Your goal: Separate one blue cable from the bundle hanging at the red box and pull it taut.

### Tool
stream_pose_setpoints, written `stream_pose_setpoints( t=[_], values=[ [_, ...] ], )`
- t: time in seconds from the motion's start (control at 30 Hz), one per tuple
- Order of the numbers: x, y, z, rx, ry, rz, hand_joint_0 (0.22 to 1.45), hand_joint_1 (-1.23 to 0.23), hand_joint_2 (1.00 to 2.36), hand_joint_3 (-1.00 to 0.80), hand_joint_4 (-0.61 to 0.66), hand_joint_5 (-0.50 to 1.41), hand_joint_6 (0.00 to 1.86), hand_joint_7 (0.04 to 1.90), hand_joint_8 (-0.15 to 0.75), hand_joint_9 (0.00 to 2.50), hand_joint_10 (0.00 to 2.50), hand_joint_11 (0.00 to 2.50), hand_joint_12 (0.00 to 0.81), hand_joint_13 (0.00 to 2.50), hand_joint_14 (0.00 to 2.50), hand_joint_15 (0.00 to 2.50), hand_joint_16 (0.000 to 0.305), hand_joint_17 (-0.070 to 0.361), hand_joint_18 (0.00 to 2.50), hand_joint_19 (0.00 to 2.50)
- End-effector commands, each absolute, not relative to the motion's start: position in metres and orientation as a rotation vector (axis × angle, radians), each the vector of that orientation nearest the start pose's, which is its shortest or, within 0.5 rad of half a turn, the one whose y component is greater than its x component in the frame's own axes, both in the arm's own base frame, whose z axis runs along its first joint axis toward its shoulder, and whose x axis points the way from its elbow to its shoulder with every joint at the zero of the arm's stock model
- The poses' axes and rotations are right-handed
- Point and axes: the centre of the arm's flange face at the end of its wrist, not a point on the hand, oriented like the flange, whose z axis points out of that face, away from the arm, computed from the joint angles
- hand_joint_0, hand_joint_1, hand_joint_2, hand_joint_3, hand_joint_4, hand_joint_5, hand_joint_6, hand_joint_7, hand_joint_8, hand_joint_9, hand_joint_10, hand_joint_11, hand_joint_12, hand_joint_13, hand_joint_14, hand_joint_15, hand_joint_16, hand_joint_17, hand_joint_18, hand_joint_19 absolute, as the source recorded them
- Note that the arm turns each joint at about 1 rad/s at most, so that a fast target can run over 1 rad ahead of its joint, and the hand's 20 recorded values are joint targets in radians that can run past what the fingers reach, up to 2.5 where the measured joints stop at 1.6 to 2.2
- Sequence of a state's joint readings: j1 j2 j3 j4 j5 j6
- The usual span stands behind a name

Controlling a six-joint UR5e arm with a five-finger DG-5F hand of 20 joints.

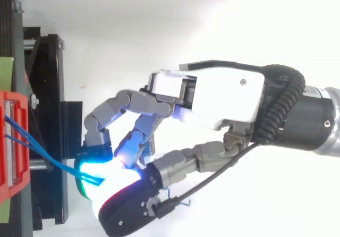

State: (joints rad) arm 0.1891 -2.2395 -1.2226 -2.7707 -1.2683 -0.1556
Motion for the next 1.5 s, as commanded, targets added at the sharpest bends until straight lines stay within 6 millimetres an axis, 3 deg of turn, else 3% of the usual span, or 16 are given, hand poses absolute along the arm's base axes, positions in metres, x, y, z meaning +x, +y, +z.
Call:
stream_pose_setpoints(
  t=[0.0, 0.13, 0.27, 0.43, 0.67, 0.83, 0.97, 1.03, 1.13, 1.37, 1.47],
  values=[
    [0.7533, -0.0209, 0.2776, 1.127, 1.160, 1.039, 0.62, -0.51, 1.00, -0.48, 0.15, -0.19, 0.92, 1.12, 0.324, 1.20, 0.02, 1.37, 0.394, 1.00, 0.03, 1.01, 0.047, 0.107, 1.04, 0.92],
    [0.7530, -0.0211, 0.2773, 1.129, 1.162, 1.036, 0.61, -0.63, 1.02, -0.26, 0.16, -0.19, 0.92, 1.15, 0.327, 1.18, 0.02, 1.36, 0.403, 1.01, 0.03, 1.01, 0.048, 0.109, 1.05, 0.91],
    [0.7529, -0.0200, 0.2771, 1.131, 1.163, 1.039, 0.63, -0.72, 1.02, -0.19, 0.10, -0.19, 0.93, 1.15, 0.333, 1.15, 0.02, 1.35, 0.403, 1.01, 0.03, 1.01, 0.049, 0.110, 1.05, 0.89],
    [0.7528, -0.0188, 0.2770, 1.131, 1.165, 1.039, 0.77, -0.92, 1.01, -0.34, 0.06, -0.20, 0.95, 1.17, 0.317, 1.11, 0.02, 1.33, 0.395, 0.97, 0.03, 0.99, 0.048, 0.107, 0.99, 0.83],
    [0.7525, -0.0189, 0.2767, 1.131, 1.169, 1.035, 0.83, -0.92, 1.00, -0.50, 0.05, -0.19, 0.95, 1.14, 0.312, 1.15, 0.02, 1.35, 0.391, 0.98, 0.03, 0.99, 0.047, 0.105, 0.98, 0.83],
    [0.7515, -0.0191, 0.2756, 1.137, 1.177, 1.030, 0.79, -0.93, 1.00, -0.50, 0.08, -0.19, 0.94, 1.15, 0.315, 1.17, 0.02, 1.35, 0.393, 1.00, 0.03, 0.98, 0.047, 0.106, 1.02, 0.80],
    [0.7515, -0.0183, 0.2756, 1.132, 1.183, 1.034, 0.68, -0.89, 1.00, -0.50, 0.10, -0.18, 0.94, 1.10, 0.319, 1.14, 0.02, 1.35, 0.397, 1.01, 0.03, 0.99, 0.047, 0.106, 1.02, 0.81],
    [0.7517, -0.0183, 0.2770, 1.126, 1.182, 1.033, 0.58, -0.80, 1.00, -0.50, 0.14, -0.19, 0.92, 1.11, 0.315, 1.05, 0.02, 1.30, 0.407, 0.95, 0.03, 0.97, 0.049, 0.110, 1.01, 0.84],
    [0.7521, -0.0181, 0.2762, 1.123, 1.183, 1.033, 0.54, -0.70, 1.00, -0.50, 0.16, -0.20, 0.91, 1.08, 0.324, 1.00, 0.02, 1.27, 0.420, 0.93, 0.03, 0.97, 0.051, 0.114, 1.01, 0.84],
    [0.7522, -0.0178, 0.2762, 1.112, 1.191, 1.025, 0.58, -0.51, 1.00, -0.50, 0.16, -0.20, 0.88, 1.03, 0.315, 1.00, 0.02, 1.23, 0.417, 0.92, 0.03, 0.97, 0.049, 0.111, 1.00, 0.86],
    [0.7519, -0.0178, 0.2759, 1.113, 1.194, 1.023, 0.62, -0.51, 1.00, -0.49, 0.14, -0.19, 0.87, 1.04, 0.316, 1.00, 0.02, 1.22, 0.411, 0.92, 0.03, 0.96, 0.049, 0.109, 1.00, 0.88]
  ],
)
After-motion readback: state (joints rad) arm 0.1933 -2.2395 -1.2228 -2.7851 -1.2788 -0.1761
